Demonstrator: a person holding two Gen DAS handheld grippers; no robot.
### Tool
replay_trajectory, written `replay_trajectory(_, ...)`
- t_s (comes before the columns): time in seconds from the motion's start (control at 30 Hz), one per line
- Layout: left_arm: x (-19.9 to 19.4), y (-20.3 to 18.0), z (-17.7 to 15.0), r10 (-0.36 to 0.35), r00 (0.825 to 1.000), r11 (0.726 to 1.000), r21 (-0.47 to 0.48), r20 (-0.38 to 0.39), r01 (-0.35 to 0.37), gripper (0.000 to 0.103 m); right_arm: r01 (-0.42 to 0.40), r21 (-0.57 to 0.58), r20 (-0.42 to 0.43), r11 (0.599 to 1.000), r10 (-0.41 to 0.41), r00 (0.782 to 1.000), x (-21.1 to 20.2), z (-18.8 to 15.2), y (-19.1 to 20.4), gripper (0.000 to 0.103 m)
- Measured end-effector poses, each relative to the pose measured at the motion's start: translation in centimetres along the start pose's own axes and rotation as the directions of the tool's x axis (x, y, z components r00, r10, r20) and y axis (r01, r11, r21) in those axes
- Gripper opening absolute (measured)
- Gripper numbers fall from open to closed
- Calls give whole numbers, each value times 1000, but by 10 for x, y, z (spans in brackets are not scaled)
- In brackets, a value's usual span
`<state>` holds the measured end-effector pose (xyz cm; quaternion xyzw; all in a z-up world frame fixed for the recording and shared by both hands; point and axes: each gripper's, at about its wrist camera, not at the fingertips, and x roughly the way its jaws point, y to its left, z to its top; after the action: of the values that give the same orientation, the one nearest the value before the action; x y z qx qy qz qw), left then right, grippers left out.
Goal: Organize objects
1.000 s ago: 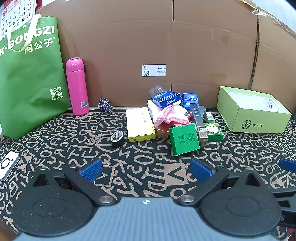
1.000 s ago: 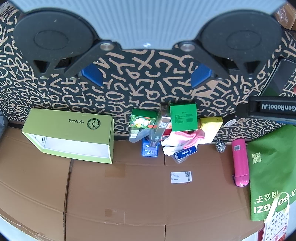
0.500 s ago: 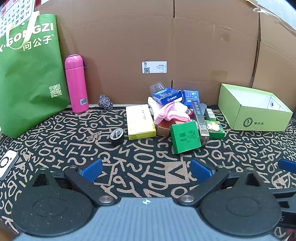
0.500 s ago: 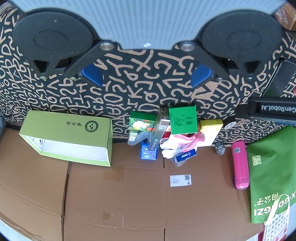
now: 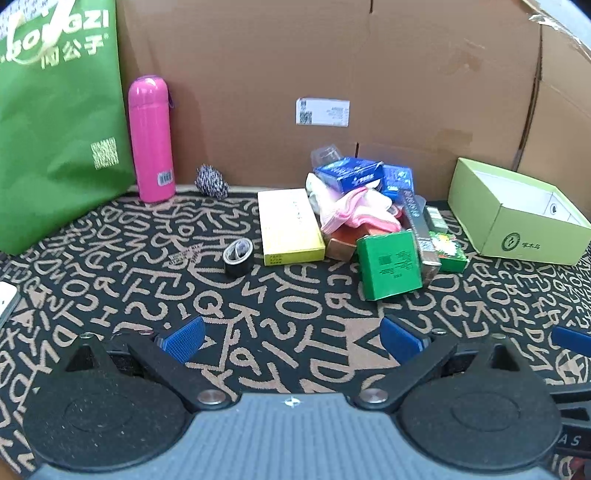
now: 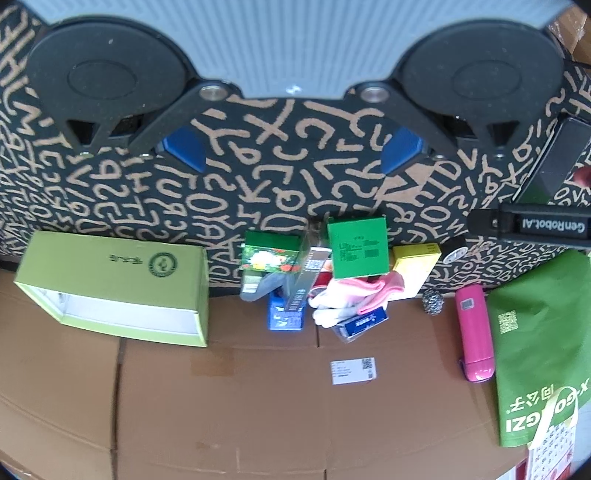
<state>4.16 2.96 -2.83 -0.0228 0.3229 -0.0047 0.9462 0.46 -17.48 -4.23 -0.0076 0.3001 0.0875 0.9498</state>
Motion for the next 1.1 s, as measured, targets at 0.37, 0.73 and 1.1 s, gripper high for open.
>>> replay_trajectory(0.37,92,28,50,35,997,997,-68,-65,-39,103,-137,-93,2,986,138,990,72,35,31,103)
replay_trajectory(0.73,163,17,79,4,990,999,-36,-140,-10,98,-88,-69,-30,994,86,996,141,52,47,93)
replay_trajectory(1.1,123,3,51,-122,980,990,49,-156,131,74,-95,-22,-25,995,94,995,106,40,17,86)
